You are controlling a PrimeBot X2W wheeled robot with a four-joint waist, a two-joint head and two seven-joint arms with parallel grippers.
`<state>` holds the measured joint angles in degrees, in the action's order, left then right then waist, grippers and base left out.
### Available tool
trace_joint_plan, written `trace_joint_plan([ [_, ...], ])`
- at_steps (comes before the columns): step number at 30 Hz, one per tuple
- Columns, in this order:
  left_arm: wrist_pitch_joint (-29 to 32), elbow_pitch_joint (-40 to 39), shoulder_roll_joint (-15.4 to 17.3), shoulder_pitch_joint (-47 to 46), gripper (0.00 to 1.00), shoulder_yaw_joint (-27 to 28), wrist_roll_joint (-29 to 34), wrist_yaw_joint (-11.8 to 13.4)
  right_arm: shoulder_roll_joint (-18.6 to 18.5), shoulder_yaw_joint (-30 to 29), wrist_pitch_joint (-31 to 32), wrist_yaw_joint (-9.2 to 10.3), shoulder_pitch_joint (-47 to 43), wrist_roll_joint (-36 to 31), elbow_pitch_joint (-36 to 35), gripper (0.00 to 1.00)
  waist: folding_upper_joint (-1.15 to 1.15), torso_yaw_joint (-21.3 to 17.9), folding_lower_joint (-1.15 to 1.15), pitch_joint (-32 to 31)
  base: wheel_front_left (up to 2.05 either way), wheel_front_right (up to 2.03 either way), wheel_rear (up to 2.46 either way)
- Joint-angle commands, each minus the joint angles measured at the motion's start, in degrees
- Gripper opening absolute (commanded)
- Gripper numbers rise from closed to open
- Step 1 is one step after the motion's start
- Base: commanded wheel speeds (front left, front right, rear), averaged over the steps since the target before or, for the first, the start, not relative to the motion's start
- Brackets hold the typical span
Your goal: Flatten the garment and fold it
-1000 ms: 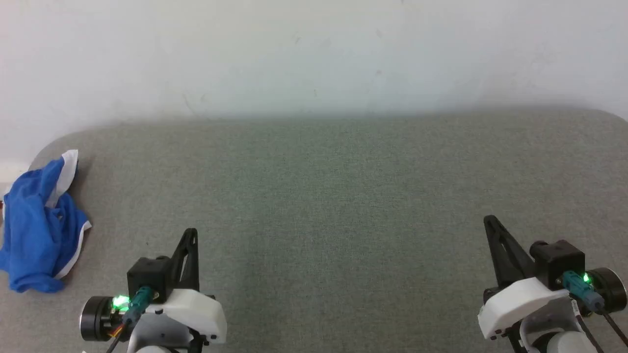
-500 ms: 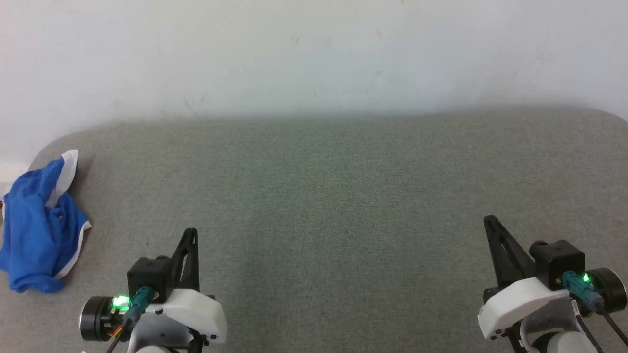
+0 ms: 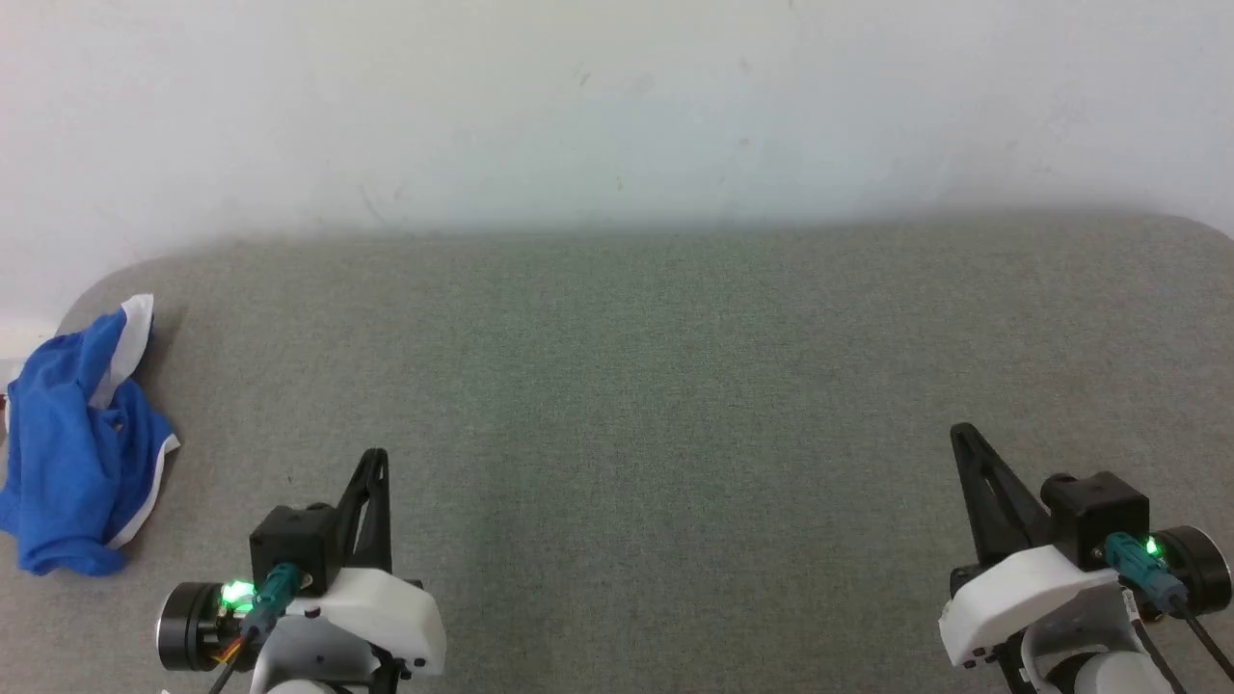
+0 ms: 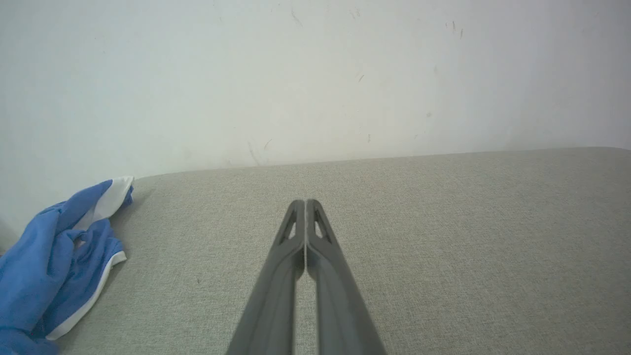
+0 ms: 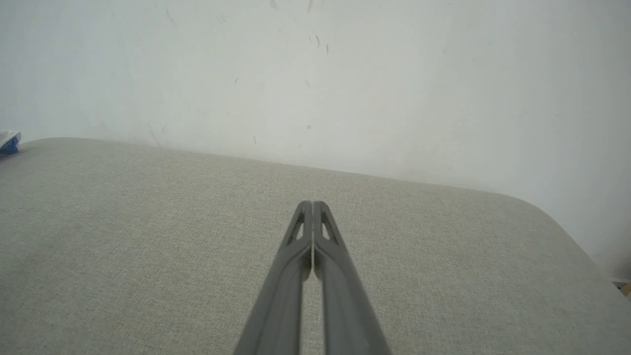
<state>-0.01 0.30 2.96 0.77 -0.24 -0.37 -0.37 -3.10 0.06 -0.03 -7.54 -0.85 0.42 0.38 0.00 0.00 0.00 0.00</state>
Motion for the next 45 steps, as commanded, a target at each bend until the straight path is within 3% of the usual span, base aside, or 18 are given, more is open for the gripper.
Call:
trace_joint_plan([
  [1, 0.01, -0.30, -0.08, -0.77, 0.00, 0.24, 0.37, 0.37, 0.23, -0.06, 0.03, 0.05, 0.85, -0.42, -0.38, 0.00, 0.00, 0.00, 0.00, 0.00, 0.00, 0.00, 0.00],
  [7, 0.01, -0.30, -0.08, -0.77, 0.00, 0.24, 0.37, 0.37, 0.23, -0.06, 0.03, 0.05, 0.85, -0.42, -0.38, 0.00, 0.00, 0.00, 0.00, 0.00, 0.00, 0.00, 0.00],
  [8, 0.00, 0.00, 0.00, 0.00, 1.00, 0.00, 0.00, 0.01, 0.00, 0.01, 0.00, 0.00, 0.00, 0.01, 0.00, 1.00, 0.00, 0.00, 0.00, 0.00, 0.00, 0.00, 0.00],
  [10, 0.00, 0.05, 0.01, 0.02, 1.00, -0.07, -0.02, -0.01, -0.03, 0.02, 0.00, 0.00, -0.06, 0.03, 0.10, 1.00, 0.00, 0.00, 0.00, 0.00, 0.00, 0.00, 0.00],
  [11, -0.04, 0.07, 0.01, 0.03, 0.00, -0.08, -0.04, -0.01, -0.04, 0.03, -0.04, 0.00, -0.07, 0.08, 0.12, 0.00, 0.00, 0.00, 0.00, 0.00, 0.00, 0.00, 0.00],
  [12, -0.04, 0.09, 0.01, 0.03, 1.00, -0.09, -0.05, -0.01, -0.04, 0.02, -0.04, 0.00, -0.07, 0.08, 0.13, 1.00, 0.00, 0.00, 0.00, 0.01, 0.00, 0.00, 0.00],
  [27, -1.79, 1.23, 0.00, 0.12, 1.00, -0.91, -0.91, 0.27, -0.01, -0.26, -1.79, 0.01, -0.26, 1.38, 0.13, 1.00, 0.00, 0.54, 0.00, 0.01, 0.00, 0.00, 0.00],
  [45, -3.95, 2.23, -0.01, 0.43, 1.00, -1.25, -1.84, 0.70, 0.03, 0.27, -3.94, 0.01, -0.56, 1.78, 0.08, 1.00, 0.00, 4.87, 0.00, 0.03, 0.00, 0.00, 0.00],
])
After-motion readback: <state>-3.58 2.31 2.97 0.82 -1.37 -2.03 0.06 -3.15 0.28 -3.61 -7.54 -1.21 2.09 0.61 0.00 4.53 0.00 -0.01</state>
